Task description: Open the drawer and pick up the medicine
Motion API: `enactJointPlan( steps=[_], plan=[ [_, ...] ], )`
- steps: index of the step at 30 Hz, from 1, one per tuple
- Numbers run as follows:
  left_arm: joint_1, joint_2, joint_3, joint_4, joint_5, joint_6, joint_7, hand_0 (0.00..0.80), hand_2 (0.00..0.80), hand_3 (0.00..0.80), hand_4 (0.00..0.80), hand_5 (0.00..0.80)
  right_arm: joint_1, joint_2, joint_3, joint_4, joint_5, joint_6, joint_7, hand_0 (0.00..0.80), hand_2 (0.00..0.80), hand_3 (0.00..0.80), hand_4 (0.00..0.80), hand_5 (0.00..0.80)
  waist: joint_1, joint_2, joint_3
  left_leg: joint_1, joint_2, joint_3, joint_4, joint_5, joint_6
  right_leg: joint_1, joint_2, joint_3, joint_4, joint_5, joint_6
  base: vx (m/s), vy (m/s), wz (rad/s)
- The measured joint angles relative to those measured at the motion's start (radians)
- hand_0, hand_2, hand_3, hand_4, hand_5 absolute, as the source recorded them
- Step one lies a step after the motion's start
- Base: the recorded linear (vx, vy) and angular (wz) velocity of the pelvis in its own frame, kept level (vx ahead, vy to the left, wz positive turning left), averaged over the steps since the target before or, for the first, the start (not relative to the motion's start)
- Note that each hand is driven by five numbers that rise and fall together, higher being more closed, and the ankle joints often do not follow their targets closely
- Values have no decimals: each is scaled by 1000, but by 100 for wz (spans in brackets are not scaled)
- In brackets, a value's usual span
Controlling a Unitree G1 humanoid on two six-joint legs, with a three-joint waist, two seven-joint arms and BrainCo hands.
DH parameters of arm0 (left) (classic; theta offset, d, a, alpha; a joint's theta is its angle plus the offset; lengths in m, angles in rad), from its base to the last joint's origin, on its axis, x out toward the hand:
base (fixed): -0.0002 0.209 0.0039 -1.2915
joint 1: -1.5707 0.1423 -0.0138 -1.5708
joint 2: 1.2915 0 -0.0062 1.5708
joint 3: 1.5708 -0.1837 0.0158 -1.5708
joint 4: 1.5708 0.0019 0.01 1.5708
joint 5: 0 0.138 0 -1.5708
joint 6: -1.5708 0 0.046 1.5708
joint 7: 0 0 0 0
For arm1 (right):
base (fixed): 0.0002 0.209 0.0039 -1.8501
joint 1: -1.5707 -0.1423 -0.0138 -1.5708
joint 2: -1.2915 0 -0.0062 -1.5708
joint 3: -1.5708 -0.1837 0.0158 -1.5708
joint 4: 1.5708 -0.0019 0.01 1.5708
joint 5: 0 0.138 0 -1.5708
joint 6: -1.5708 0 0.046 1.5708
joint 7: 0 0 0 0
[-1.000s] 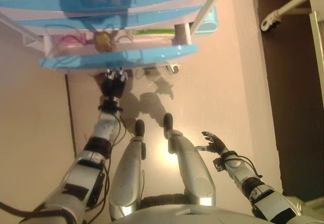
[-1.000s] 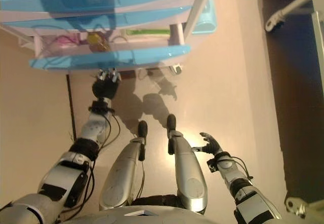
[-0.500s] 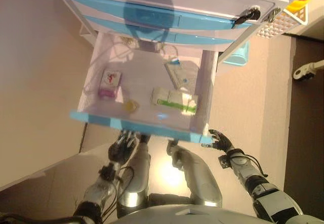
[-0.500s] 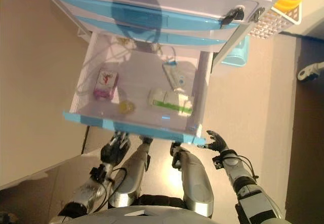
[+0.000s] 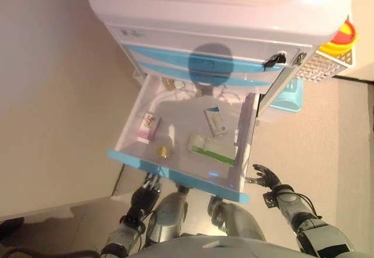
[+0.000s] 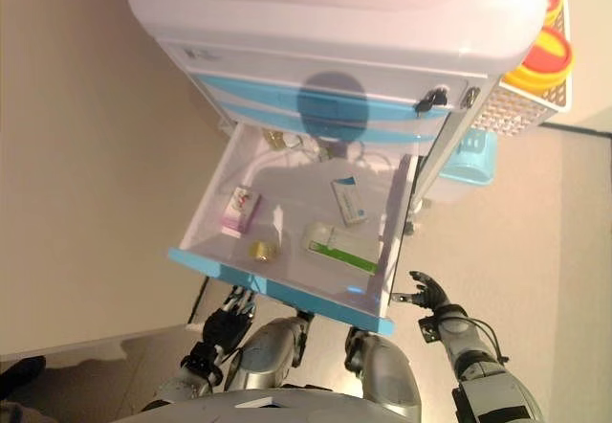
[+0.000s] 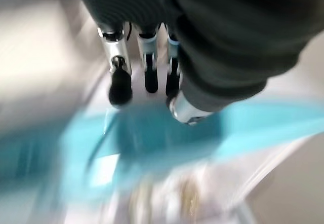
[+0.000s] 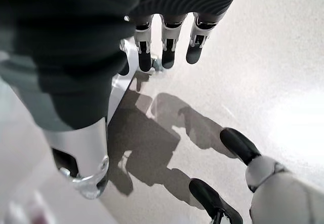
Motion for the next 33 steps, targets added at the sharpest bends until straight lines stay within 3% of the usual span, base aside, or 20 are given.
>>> enactJointPlan(
  steps=[4, 7, 11, 13, 17, 19, 22, 26, 29, 31, 33],
  plan=[
    [37, 108, -13, 91, 287, -143, 220, 0, 0, 0, 0, 0, 36, -7, 1, 18, 0, -9, -5, 0, 0, 0, 0, 0, -10, -3, -2, 5, 0, 14, -7, -11, 19, 0, 1, 2, 10, 3, 2, 52, 34, 1],
    [42, 134, -64, 112, 438, -179, 315, 0, 0, 0, 0, 0, 56, 1, 1, 25, 1, -13, -9, 0, 0, 0, 0, 0, -18, -25, -5, 29, 0, 19, -22, -18, 30, -1, 1, 21, 10, 0, 19, 48, 44, -17],
    [5, 139, -130, 126, 553, -175, 368, 0, 0, 0, 0, 0, 77, 27, 1, 24, -7, -14, -46, 0, 0, 0, 0, 0, -55, -89, -25, 39, 7, 31, -36, -49, 62, -18, 9, 49, 14, 6, 34, 27, 51, -23],
    [-31, 142, -156, 142, 589, -137, 399, 0, 0, 0, 0, 0, 92, 53, 2, 27, -20, 17, -90, 0, 0, 0, 0, 0, -56, -124, -46, 42, 3, 61, -39, -54, 74, -34, 8, 87, 20, 13, 43, 61, 73, -44],
    [-81, 139, -215, 149, 632, -91, 416, 0, 0, 0, 0, 0, 124, 74, -5, 20, -25, 93, -239, 0, 0, 0, 0, 0, -78, -145, -59, 62, -7, 121, -40, -66, 99, -36, 3, 146, 20, 29, 67, 38, 54, -45],
    [-83, 138, -233, 149, 634, -88, 425, 0, 0, 0, 0, 0, 144, 71, -54, -10, 1, 100, -331, 0, 0, 0, 0, 0, -100, -147, -60, 67, -11, 151, -39, -71, 110, -35, 7, 176, 4, 46, 82, 5, 2, -44],
    [-83, 142, -235, 141, 669, -68, 439, 0, 0, 0, 0, 0, 192, 41, -92, -161, 2, 101, -471, 0, 0, 0, 0, 0, -123, -161, -55, 71, -12, 200, -39, -78, 125, -18, 14, 223, -48, 100, 94, -36, 6, -50],
    [-67, 169, -231, 141, 702, -40, 446, 0, 0, 0, 0, 0, 212, -22, -129, -530, -36, 103, -599, 0, 0, 0, 0, 0, -162, -210, -37, 69, -11, 222, -41, -81, 144, -19, 12, 278, -104, 170, 150, -68, 56, -60],
    [-63, 170, -219, 137, 723, -24, 449, 0, 0, 0, 0, 0, 237, -67, -144, -783, -143, 101, -629, 0, 0, 0, 0, 0, -185, -232, -36, 71, -13, 256, -57, -75, 163, -28, 3, 283, -114, 194, 189, -62, 72, -27],
    [-52, 168, -212, 134, 756, -22, 453, 0, 0, 0, 0, 0, 242, -86, -151, -911, -226, 64, -627, 0, 0, 0, 0, 0, -195, -241, -35, 65, -15, 273, -61, -68, 174, -42, -8, 272, -110, 170, 212, -50, 52, -27],
    [-41, 159, -213, 136, 788, -21, 458, 0, 0, 0, 0, 0, 242, -116, -148, -1030, -277, 28, -604, 0, 0, 0, 0, 0, -194, -240, -34, 59, -14, 288, -71, -62, 173, -54, -19, 272, -84, 162, 201, -47, 34, -23]
  ],
)
